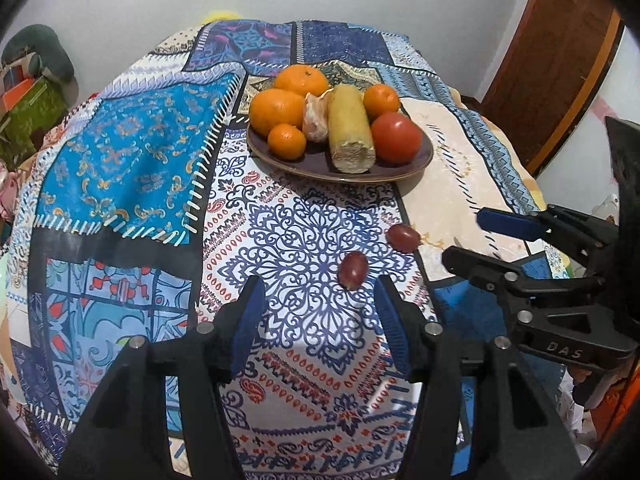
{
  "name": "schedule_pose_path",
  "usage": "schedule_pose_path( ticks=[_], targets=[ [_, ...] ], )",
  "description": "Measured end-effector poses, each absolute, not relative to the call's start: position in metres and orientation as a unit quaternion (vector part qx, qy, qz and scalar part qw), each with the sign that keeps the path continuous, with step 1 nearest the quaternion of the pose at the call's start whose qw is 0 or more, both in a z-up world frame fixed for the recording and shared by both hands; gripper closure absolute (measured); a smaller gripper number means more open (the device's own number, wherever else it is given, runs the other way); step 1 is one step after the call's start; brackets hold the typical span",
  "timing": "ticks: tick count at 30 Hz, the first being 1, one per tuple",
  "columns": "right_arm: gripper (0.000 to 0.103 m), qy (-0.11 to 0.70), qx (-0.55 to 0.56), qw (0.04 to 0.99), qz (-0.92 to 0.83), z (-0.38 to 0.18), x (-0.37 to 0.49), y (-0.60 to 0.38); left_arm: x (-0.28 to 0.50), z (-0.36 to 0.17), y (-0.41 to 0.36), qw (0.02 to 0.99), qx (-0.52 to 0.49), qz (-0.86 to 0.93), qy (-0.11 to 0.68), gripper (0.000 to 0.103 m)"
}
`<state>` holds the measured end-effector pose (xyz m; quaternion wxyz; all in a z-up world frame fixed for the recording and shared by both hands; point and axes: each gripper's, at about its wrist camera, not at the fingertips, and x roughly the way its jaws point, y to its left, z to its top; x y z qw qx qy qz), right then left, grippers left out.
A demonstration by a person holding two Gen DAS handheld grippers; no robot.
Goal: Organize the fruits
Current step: 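Grasp a dark red date with the right tool while the left tool grasps another date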
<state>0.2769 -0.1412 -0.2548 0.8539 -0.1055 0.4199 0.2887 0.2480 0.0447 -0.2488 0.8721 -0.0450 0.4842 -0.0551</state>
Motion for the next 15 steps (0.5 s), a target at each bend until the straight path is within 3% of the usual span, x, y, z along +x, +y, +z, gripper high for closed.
schedule_pose_path(
  ticks=[6,13,15],
  targets=[
    [0.058,0.434,-0.114,0.841,0.302,-0.271,0.291,-0.127,0.255,-0.26,0.048,0.865,-0.05,-0.066,0.495,0.047],
    [0.079,0.449,-0.115,0.83,0.312,-0.286,0.304,-0.119,0.262,-0.272,0.038,0.859,-0.044,-0.085,0.503,0.047],
    [0.085,0.45,-0.108,0.826,0.321,-0.285,0.304,-0.119,0.264,-0.275,0.034,0.858,-0.043,-0.089,0.504,0.056]
  ],
)
